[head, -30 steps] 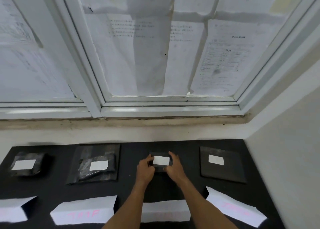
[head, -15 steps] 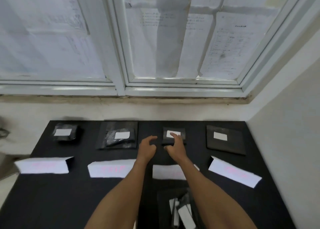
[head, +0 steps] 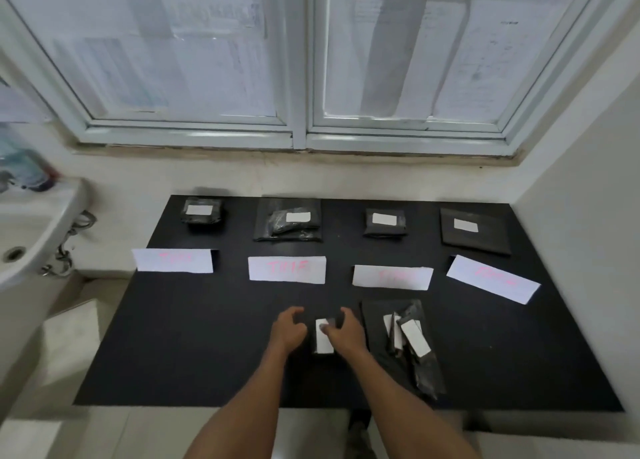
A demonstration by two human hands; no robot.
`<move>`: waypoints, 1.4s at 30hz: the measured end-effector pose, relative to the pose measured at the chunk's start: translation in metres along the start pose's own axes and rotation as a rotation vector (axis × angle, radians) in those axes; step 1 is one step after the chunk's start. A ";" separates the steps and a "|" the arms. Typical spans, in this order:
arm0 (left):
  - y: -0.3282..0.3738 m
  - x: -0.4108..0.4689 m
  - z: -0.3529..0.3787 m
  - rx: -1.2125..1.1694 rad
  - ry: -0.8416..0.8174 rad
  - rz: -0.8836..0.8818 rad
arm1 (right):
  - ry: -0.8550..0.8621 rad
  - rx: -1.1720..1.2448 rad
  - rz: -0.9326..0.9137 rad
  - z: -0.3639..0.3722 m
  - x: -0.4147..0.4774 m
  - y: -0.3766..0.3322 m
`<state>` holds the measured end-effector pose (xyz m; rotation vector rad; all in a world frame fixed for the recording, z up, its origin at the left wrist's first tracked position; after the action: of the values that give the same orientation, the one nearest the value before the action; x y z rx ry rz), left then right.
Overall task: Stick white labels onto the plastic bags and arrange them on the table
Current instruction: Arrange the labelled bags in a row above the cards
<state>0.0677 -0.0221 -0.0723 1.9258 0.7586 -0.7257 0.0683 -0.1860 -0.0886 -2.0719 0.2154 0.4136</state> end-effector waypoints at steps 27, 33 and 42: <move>-0.041 -0.030 -0.010 -0.522 -0.252 -0.140 | 0.049 0.312 -0.300 0.018 -0.044 -0.041; -0.021 -0.037 -0.037 -0.662 -0.215 -0.149 | 0.127 0.241 -0.488 -0.004 -0.048 -0.085; 0.010 -0.060 -0.075 -0.818 -0.271 0.031 | 0.135 0.461 -0.479 -0.015 -0.050 -0.119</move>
<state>0.0501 0.0280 0.0082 1.0733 0.7043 -0.5236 0.0624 -0.1394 0.0326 -1.6243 -0.1026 -0.0688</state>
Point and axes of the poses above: each hand's wrist, its own x-axis towards the middle knuckle, its own z-axis out of the palm, y = z × x, the point moved 8 cm from there along x, towards the middle knuckle, and after that the axes turned 14 degrees about -z, right-handed, at the moved point
